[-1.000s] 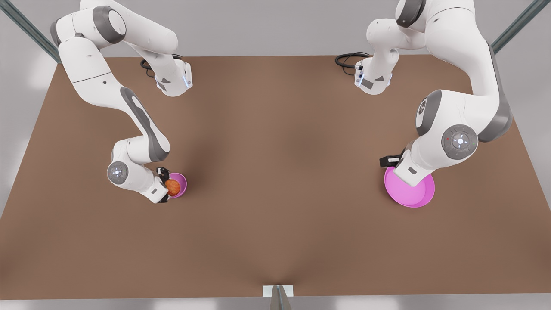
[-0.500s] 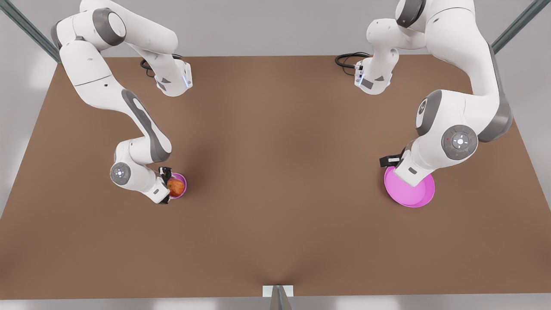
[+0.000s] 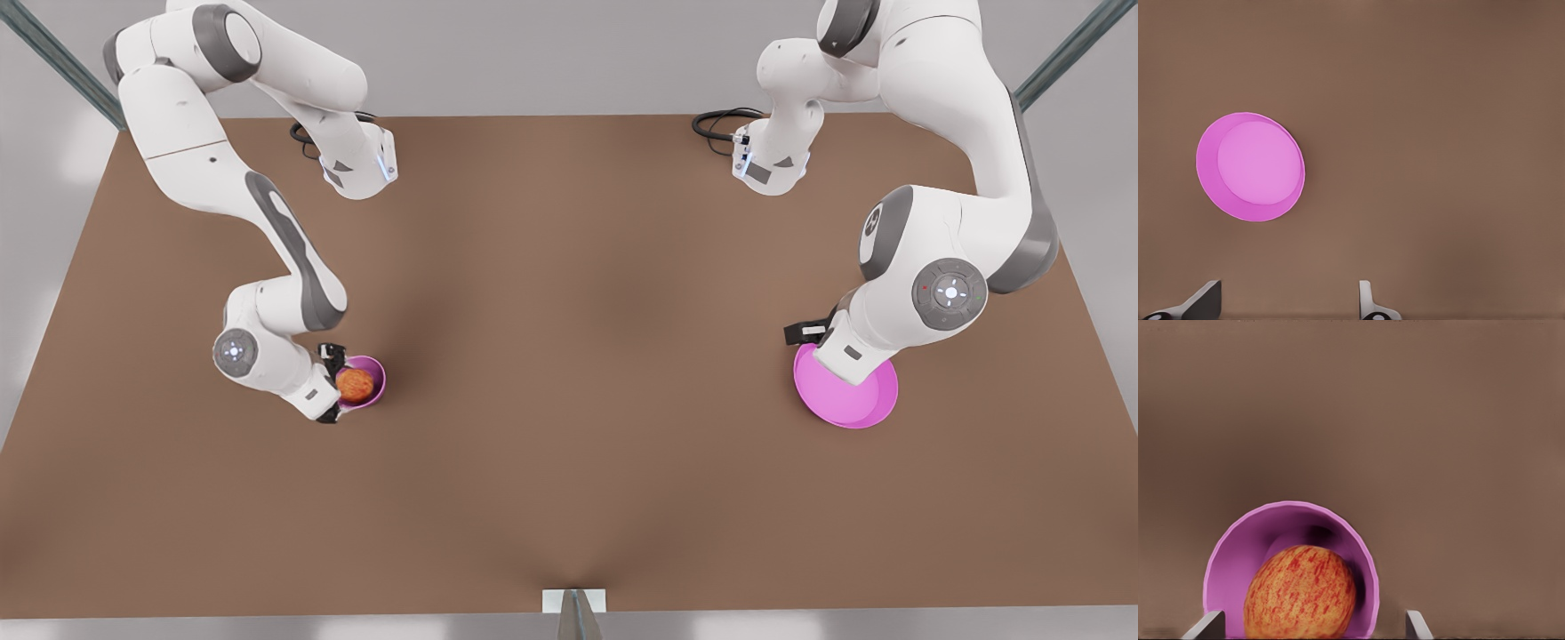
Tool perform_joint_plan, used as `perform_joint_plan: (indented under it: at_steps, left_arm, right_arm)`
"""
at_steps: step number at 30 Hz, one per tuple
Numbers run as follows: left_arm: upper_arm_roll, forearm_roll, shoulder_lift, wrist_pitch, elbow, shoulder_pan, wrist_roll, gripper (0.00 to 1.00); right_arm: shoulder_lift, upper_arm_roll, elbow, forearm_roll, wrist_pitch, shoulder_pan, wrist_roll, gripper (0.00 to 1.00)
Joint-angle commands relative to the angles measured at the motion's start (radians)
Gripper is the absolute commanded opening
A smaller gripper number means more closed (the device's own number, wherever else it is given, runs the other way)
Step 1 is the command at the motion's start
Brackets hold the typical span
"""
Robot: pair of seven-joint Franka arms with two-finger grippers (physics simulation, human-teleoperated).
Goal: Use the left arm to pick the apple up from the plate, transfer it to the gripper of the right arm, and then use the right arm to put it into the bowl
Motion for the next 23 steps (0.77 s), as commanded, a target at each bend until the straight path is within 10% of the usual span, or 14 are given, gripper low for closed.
perform_joint_plan:
  at_steps: [1, 5, 12, 13, 23]
  left_arm:
    - [0.000, 0.000, -0.001, -0.001, 0.000, -0.001, -0.005, 1.00]
    - [0.000, -0.012, -0.001, 0.000, 0.000, 0.000, -0.002, 1.00]
    - [0.007, 0.022, 0.031, 0.082, 0.000, 0.006, -0.001, 1.00]
    - [0.004, 0.023, 0.028, 0.068, 0.002, 0.006, 0.001, 1.00]
    - [-0.003, 0.166, 0.031, -0.055, 0.008, -0.129, -0.011, 1.00]
  right_arm:
    - [-0.031, 0.000, 0.024, 0.002, -0.063, 0.000, 0.008, 1.00]
    - [-0.146, -0.047, 0.140, -0.025, -0.445, 0.008, 1.129, 1.00]
    - [-0.081, -0.084, 0.588, -0.137, -0.920, 0.037, 1.177, 1.00]
    - [-0.109, -0.257, 0.634, -0.131, -0.960, 0.200, 1.177, 1.00]
    - [-0.333, -0.389, 0.453, 0.013, -0.946, 0.307, 1.447, 1.00]
